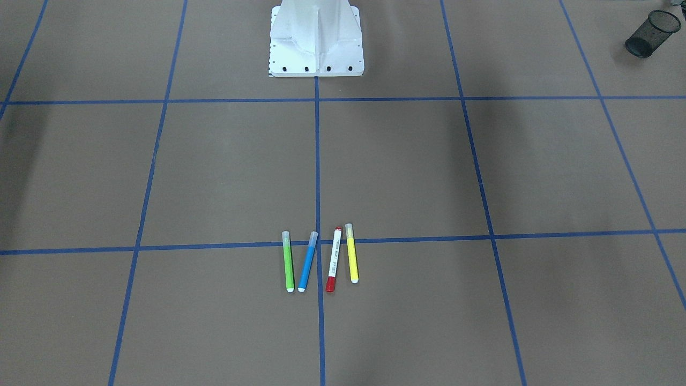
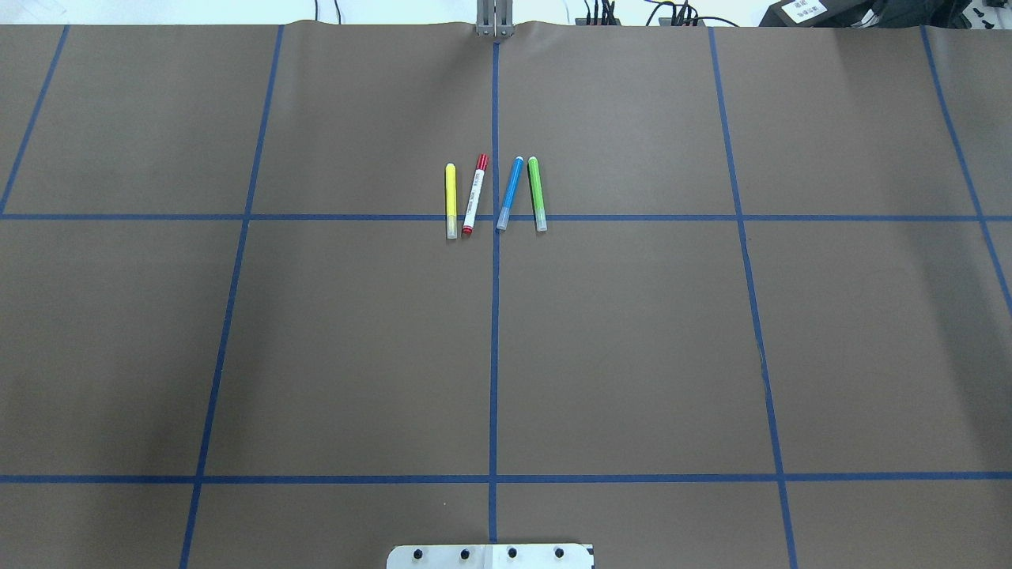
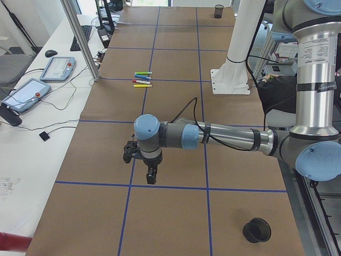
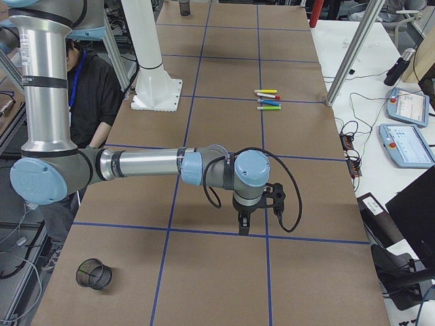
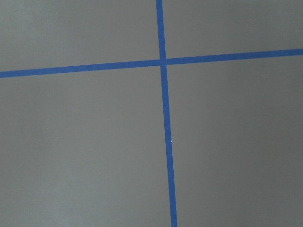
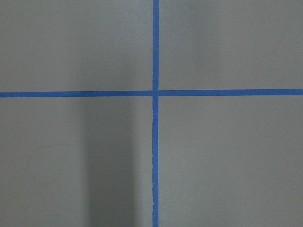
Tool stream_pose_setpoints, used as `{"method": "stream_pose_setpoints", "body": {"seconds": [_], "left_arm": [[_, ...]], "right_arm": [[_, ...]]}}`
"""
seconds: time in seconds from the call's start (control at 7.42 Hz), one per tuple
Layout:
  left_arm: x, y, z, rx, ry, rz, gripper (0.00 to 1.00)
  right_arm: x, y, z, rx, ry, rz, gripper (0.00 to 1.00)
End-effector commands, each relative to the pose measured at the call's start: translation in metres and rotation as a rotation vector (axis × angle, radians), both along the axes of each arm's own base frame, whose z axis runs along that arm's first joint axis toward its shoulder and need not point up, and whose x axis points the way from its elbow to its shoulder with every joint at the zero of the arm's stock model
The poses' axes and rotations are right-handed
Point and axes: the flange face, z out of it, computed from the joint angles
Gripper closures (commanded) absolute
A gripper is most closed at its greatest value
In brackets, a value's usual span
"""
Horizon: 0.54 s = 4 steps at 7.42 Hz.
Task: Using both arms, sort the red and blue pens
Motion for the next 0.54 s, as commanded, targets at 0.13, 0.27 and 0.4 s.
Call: {"method": "stream_pose_setpoints", "body": {"seconds": [0.13, 0.27, 0.4], "left_arm": [[0.0005, 0.0004, 0.0003, -0.001, 0.006, 0.000, 0.00], [0.0012, -0.0015, -0.0006, -0.009, 0.005, -0.007, 0.00], [0.0020, -0.0016, -0.0012, -0.015, 0.006, -0.006, 0.00]], "right_arm": [[-0.0002, 0.0021, 0.0019, -0.004, -0.001, 0.000, 0.00], [-0.0004, 0.0049, 0.0055, -0.011, -0.001, 0.000, 0.00], [-0.0008, 0.0091, 0.0083, -0.014, -0.003, -0.003, 0.00]]}}
